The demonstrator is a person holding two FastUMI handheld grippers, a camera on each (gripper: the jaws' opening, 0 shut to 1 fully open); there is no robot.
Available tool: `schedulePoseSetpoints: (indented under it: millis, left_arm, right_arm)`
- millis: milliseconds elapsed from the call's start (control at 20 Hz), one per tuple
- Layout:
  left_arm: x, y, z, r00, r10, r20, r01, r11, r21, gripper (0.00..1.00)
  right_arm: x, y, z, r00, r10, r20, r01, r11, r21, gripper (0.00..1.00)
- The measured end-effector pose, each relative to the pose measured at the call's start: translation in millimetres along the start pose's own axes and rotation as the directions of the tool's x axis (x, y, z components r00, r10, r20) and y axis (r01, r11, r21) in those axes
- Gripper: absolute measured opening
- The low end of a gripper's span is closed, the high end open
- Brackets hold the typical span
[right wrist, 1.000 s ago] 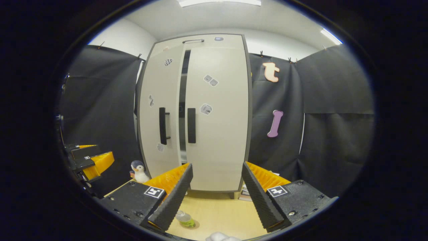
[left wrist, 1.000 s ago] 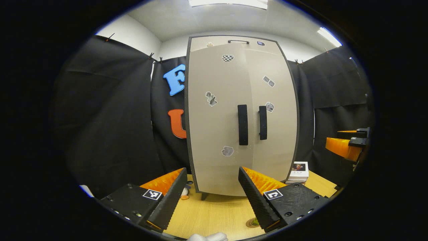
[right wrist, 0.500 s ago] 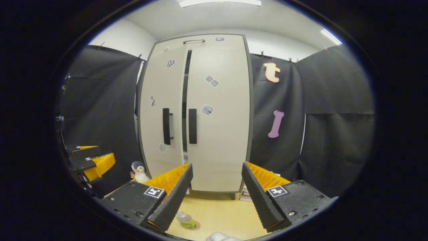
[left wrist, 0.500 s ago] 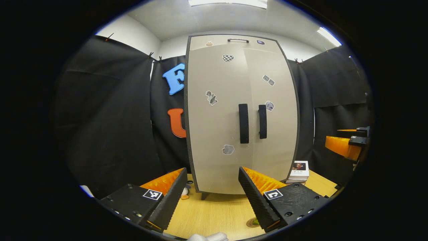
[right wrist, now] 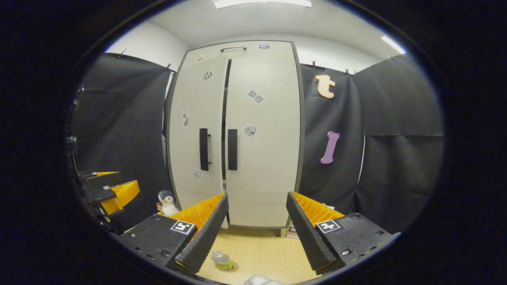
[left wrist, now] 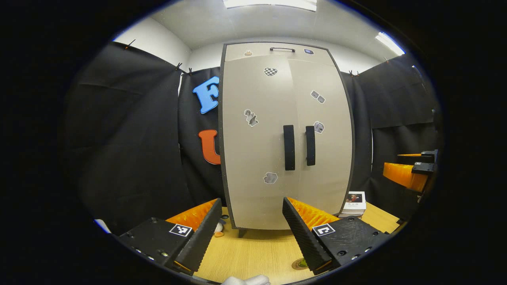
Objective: Grasp the bottle in the cabinet with the left hand and place it on the coaster, then close the right door with the right hand and the left door with the left hand.
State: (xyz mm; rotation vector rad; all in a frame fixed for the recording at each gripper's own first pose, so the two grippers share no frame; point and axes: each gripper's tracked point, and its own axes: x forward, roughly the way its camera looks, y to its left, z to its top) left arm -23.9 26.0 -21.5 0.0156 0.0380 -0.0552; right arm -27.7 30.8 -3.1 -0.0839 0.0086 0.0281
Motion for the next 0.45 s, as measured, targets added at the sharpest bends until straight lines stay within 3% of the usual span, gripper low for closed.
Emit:
schedulePoseSetpoints:
  millis: [450]
  left_arm:
    - [-1.4, -2.8, -1.9, 1.000, -0.011, 0.003, 0.011, 1.000, 0.011, 0.94]
  right_arm:
    - [-1.5, 3.5, -7.1, 1.000, 0.001, -0.015, -0.001, 1.000, 0.000, 0.97]
